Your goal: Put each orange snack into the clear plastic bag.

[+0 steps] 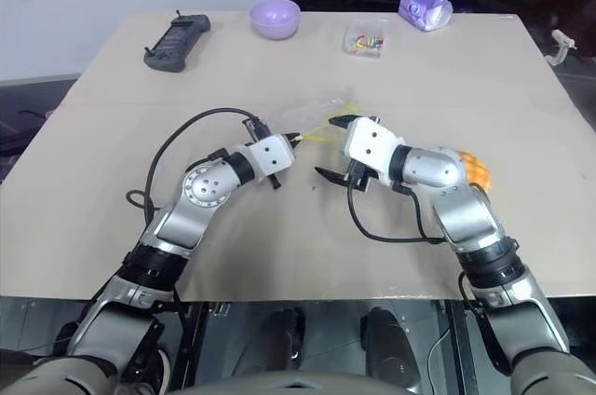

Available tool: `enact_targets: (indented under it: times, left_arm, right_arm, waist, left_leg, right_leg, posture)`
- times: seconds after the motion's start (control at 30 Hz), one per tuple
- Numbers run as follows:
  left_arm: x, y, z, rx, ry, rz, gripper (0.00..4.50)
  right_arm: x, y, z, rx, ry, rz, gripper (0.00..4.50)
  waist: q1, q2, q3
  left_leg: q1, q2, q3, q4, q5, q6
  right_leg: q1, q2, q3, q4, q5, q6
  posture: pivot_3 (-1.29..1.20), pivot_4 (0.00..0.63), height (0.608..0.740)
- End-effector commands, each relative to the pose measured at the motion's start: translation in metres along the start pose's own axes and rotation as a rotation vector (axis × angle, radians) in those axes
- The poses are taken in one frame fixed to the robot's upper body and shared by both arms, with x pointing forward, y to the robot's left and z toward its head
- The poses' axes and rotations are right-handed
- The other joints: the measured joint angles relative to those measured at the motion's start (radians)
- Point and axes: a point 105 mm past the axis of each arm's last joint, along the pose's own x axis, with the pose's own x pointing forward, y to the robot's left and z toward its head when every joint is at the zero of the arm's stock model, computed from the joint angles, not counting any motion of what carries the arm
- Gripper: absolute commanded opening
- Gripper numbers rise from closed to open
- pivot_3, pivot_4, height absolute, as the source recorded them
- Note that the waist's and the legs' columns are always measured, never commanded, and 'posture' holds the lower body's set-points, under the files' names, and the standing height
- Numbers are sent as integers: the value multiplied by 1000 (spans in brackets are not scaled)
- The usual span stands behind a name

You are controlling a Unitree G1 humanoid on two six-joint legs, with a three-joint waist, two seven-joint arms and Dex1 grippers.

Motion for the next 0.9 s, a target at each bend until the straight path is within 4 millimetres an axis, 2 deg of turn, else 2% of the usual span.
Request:
enact_targets:
  times: [0.03, 0.1, 0.17, 0.23, 0.3, 0.43, 0.57, 0.7, 0.8, 0.9]
  left_arm:
    - [1, 10, 8, 21, -24, 36, 0]
    - [0, 9, 8, 17, -24, 35, 0]
    - [0, 8, 7, 15, -24, 32, 0]
    - [0, 8, 7, 15, -23, 30, 0]
    - [1, 7, 6, 14, -22, 24, 0]
    - [1, 3, 5, 20, -22, -4, 0]
    - [0, 4, 4, 26, -19, -4, 0]
    - [1, 5, 4, 26, -18, 1, 0]
    - [3, 5, 6, 21, -22, 7, 0]
    - [5, 9, 7, 7, -23, 26, 0]
  right_arm:
    - [-51, -41, -25, 82, 114, -216, 4444]
    - [-90, -56, -55, 151, 226, -338, 4444]
    - [-116, -63, -69, 216, 264, -416, 4444]
    - [-130, -62, -76, 273, 279, -444, 4444]
    - [-142, -55, -89, 354, 307, -460, 4444]
    - [-160, -37, -130, 526, 441, -523, 4444]
    - [-169, -26, -152, 603, 522, -557, 4444]
    - [-176, -23, -164, 595, 588, -574, 4444]
    - [-176, -24, -166, 567, 600, -568, 3648]
    - [-176, -26, -165, 546, 599, -569, 2225]
  waist:
    - [7, 0, 0]
    - [20, 0, 0]
    - [27, 0, 0]
    - [21, 0, 0]
    - [16, 0, 0]
    - [10, 0, 0]
    - [8, 0, -1]
    - [22, 0, -1]
    - [28, -1, -2]
    - [28, -1, -2]
  left_leg:
    - [0, -1, 0, 0, 0, 0]
    - [0, -2, 0, 1, 0, 0]
    - [0, -2, -1, 1, 0, 0]
    - [0, -1, -1, 0, 0, 0]
    - [2, 0, 0, 0, 0, 0]
    - [3, 0, 0, 0, 0, 0]
    - [3, 0, 0, 1, 0, 0]
    - [4, 0, -2, 1, 0, 0]
    - [7, -1, -3, 2, 0, 0]
    - [8, -1, -3, 2, 0, 0]
  right_leg:
    - [1, -1, 0, 0, 0, 0]
    - [2, -2, -1, -2, 0, 0]
    - [2, -2, -1, -2, 0, 0]
    - [2, -1, -1, -2, 0, 0]
    - [2, -1, 0, -1, 0, 0]
    - [4, 0, 0, -1, 0, 0]
    - [5, -1, 0, -1, 0, 0]
    - [7, -1, -2, -2, 0, 0]
    - [13, -1, -4, -5, 0, 0]
    - [15, -1, -4, -6, 0, 0]
  posture:
    - [0, 150, 736]
    - [0, 150, 736]
    - [0, 150, 736]
    - [0, 150, 736]
    - [0, 150, 736]
    - [0, 150, 736]
    - [0, 150, 736]
    - [0, 150, 736]
    - [0, 150, 736]
    - [0, 150, 736]
